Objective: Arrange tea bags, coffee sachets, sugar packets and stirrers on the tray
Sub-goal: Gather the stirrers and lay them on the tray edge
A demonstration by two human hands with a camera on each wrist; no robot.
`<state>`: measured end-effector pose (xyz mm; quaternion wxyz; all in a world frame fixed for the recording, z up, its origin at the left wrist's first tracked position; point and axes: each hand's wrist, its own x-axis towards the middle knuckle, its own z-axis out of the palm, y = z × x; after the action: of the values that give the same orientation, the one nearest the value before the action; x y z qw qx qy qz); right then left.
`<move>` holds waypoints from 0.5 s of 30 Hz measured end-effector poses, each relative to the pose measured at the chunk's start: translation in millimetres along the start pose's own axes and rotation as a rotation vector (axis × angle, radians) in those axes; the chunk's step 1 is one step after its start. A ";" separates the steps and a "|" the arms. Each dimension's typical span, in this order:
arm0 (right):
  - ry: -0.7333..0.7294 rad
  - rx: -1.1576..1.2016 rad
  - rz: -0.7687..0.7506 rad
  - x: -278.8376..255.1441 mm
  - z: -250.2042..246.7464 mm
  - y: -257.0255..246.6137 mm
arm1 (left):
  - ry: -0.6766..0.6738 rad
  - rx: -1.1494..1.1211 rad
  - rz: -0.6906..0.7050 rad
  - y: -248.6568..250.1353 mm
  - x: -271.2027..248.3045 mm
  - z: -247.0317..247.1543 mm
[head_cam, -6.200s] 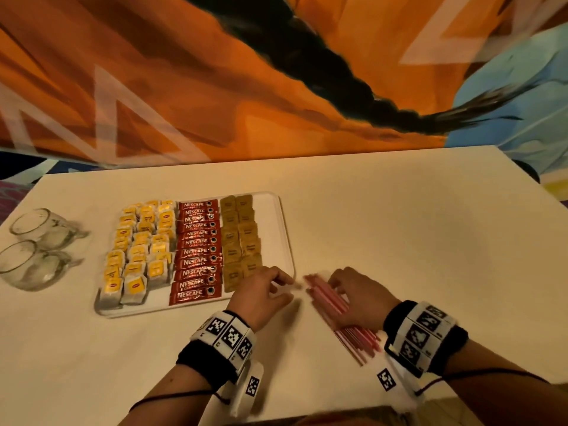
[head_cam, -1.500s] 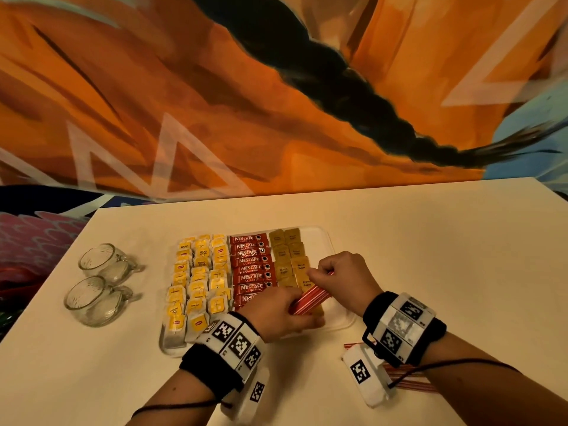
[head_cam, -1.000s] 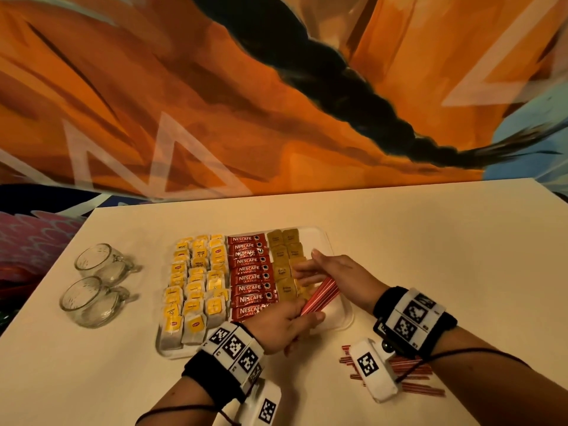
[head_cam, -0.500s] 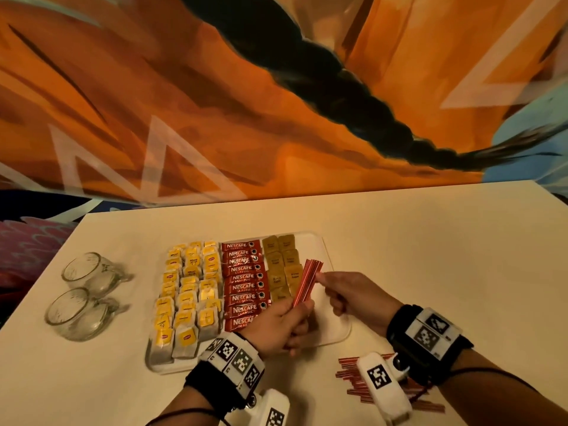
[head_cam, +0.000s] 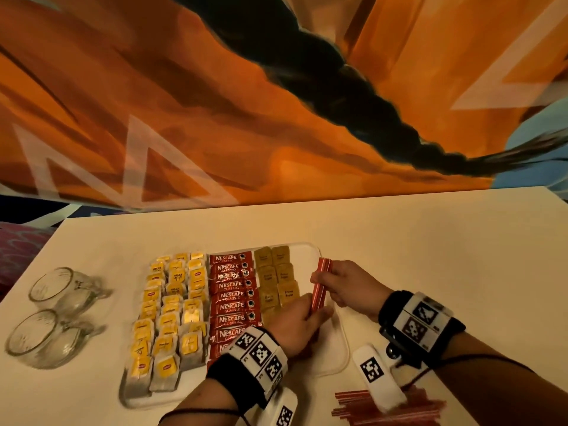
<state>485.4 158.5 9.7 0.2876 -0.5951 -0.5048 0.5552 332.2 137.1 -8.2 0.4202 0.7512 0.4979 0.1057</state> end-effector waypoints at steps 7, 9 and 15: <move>-0.036 -0.174 0.092 60.4 -23.0 -9.3 | 0.099 -0.019 -0.061 -13.3 40.9 -16.6; -0.041 -0.219 0.105 75.5 -22.2 -5.6 | 0.108 -0.020 -0.117 -16.9 52.1 -15.9; -0.031 -0.402 0.109 102.9 -14.5 -2.0 | 0.157 0.016 -0.203 -22.1 73.0 -9.5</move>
<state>485.7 256.9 -23.5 0.1250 -0.6584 -0.5769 0.4669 347.3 206.6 -37.5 0.3826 0.6897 0.6034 0.1174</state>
